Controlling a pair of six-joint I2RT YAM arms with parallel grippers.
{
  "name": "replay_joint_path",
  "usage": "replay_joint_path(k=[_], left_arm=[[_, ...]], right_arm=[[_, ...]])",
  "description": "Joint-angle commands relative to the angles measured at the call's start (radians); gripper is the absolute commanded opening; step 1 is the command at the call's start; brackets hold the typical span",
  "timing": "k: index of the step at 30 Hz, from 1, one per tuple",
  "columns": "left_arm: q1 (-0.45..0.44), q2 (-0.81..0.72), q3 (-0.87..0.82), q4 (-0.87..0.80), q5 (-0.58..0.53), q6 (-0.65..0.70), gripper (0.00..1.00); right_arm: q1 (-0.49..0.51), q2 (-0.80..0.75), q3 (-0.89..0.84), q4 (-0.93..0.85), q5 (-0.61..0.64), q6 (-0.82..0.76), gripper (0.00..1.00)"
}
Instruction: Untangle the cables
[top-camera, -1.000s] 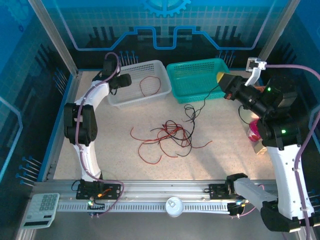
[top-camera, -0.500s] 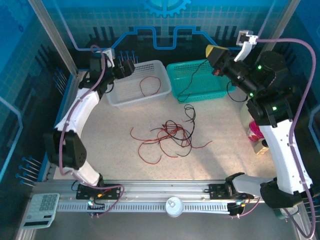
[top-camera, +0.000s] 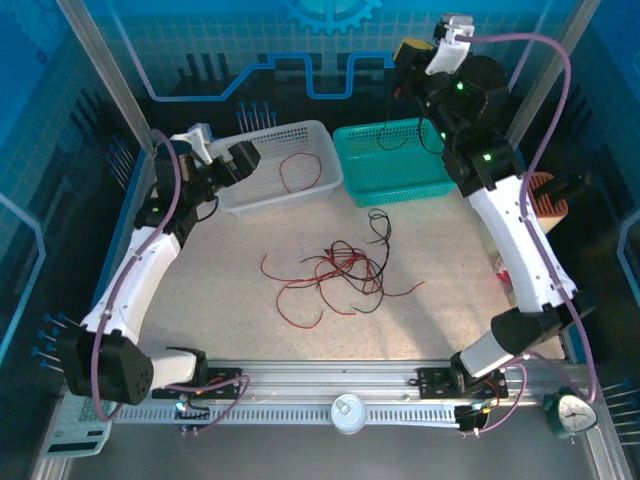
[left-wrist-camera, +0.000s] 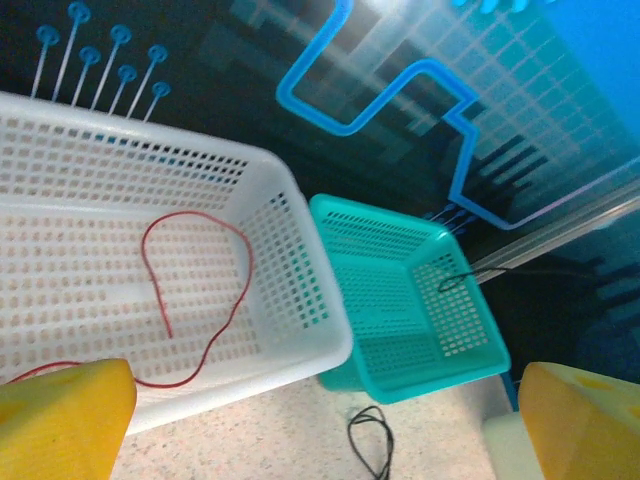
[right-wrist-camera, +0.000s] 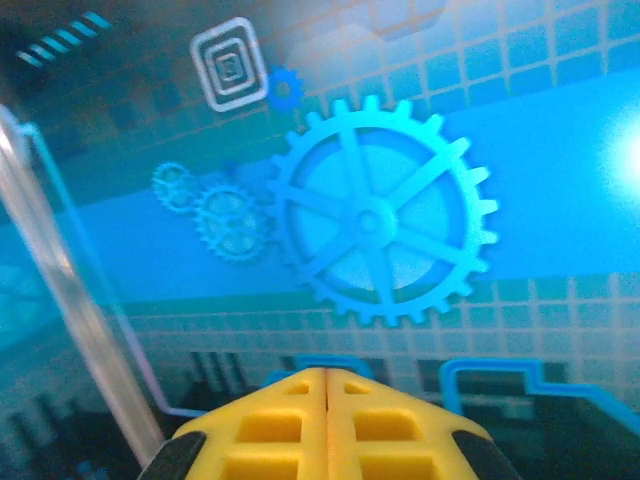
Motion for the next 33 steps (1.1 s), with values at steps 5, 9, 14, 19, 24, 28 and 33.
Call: replay_joint_path(k=[5,9,14,19,24,28,33], left_arm=[[-0.003,-0.085,-0.010,0.039,0.074,-0.059,0.99],[-0.004,-0.095,-0.014,0.052,0.098,-0.080,0.99],[-0.016,-0.090,-0.026,0.078,0.104,-0.091,0.99],[-0.025,-0.072,-0.033,0.081,0.110,-0.089,0.99],[-0.033,-0.069,-0.032,0.074,0.110,-0.082,0.99],[-0.036,-0.069,-0.026,0.068,0.113,-0.083,0.99],[-0.044,-0.070,-0.021,0.056,0.116,-0.086,0.99]], right_arm=[[-0.015,0.136,0.153,0.042,0.173,-0.204,0.00],[-0.052,0.195,0.144,-0.001,0.159,-0.168,0.00],[-0.075,0.243,-0.019,-0.009,0.109,-0.126,0.00],[-0.148,0.338,-0.138,-0.081,-0.086,0.027,0.00],[-0.205,0.381,-0.210,-0.057,-0.189,0.162,0.00],[-0.237,0.440,-0.179,-0.081,-0.221,0.225,0.00],[-0.257,0.532,-0.111,-0.109,-0.236,0.273,0.00]])
